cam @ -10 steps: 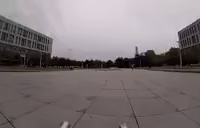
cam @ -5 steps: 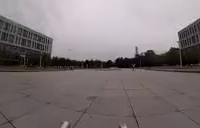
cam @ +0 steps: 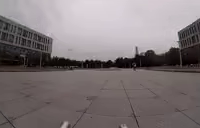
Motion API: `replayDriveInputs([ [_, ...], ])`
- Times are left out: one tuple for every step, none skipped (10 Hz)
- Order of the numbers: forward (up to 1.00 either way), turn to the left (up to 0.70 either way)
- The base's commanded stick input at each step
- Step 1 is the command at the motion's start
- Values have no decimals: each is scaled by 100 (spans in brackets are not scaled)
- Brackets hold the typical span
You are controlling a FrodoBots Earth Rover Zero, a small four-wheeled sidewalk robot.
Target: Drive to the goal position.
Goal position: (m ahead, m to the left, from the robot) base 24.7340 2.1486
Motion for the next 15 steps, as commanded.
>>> replayDriveInputs([
  [5,0],
  [5,0],
  [5,0],
  [5,0],
  [5,0],
  [5,0],
  [5,0],
  [5,0],
  [5,0],
  [5,0],
  [5,0],
  [5,0],
  [5,0],
  [5,0],
  [5,0],
])
